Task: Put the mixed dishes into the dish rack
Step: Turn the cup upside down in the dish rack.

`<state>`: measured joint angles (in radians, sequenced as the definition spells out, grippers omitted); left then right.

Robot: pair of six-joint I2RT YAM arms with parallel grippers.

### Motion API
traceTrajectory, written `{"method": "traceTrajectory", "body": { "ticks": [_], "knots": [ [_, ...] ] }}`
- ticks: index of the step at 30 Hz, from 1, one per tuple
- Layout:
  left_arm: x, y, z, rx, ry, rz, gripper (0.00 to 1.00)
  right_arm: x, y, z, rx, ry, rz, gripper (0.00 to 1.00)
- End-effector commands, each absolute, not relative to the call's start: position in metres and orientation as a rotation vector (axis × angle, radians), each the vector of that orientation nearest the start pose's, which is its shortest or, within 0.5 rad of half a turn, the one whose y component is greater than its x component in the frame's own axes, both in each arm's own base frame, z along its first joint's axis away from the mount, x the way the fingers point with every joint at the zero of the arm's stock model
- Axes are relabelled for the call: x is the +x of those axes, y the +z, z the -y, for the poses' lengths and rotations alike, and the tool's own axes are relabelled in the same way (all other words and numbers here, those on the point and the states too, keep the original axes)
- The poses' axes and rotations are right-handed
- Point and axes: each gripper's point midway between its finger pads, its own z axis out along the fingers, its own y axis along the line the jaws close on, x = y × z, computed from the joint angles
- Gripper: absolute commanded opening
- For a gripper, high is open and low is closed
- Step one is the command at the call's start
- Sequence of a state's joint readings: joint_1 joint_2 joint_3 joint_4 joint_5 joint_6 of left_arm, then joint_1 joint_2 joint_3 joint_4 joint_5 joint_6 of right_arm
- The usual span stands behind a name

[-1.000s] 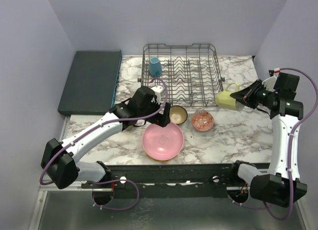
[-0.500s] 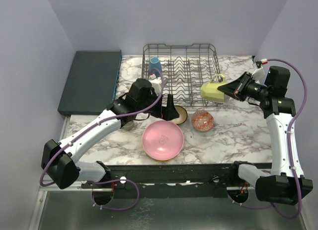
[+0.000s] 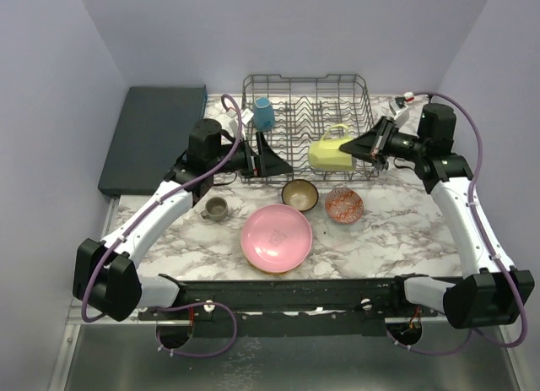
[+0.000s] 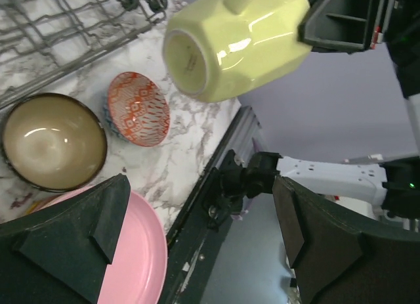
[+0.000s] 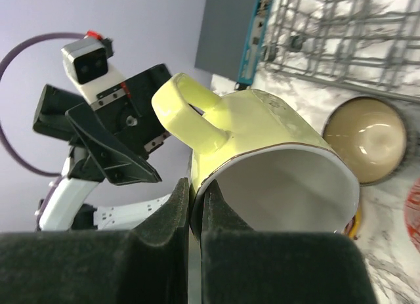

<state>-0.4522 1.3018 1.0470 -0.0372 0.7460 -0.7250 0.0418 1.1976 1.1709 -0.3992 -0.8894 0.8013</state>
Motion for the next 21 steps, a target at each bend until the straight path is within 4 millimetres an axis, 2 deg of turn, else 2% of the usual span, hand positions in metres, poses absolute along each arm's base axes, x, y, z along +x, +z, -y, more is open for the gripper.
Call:
{"method": "traceTrajectory", "body": {
  "ticks": [1,9,21],
  "knots": [
    [0.257,0.299,0.290,0.363,-1.657,-1.955,0.99,0.289,0.352,-0.197,-0.016,1.566,-1.993,0.01],
    [0.257,0.307,0.282,0.329,-1.736,-1.903,0.99,0.281,0.356,-0.226,-0.074,1.700,-1.971,0.01],
    [0.252,0.318,0.274,0.334,-1.774,-1.851,0.99,0.256,0.379,-0.263,-0.233,1.862,-1.897,0.01]
  ]
}}
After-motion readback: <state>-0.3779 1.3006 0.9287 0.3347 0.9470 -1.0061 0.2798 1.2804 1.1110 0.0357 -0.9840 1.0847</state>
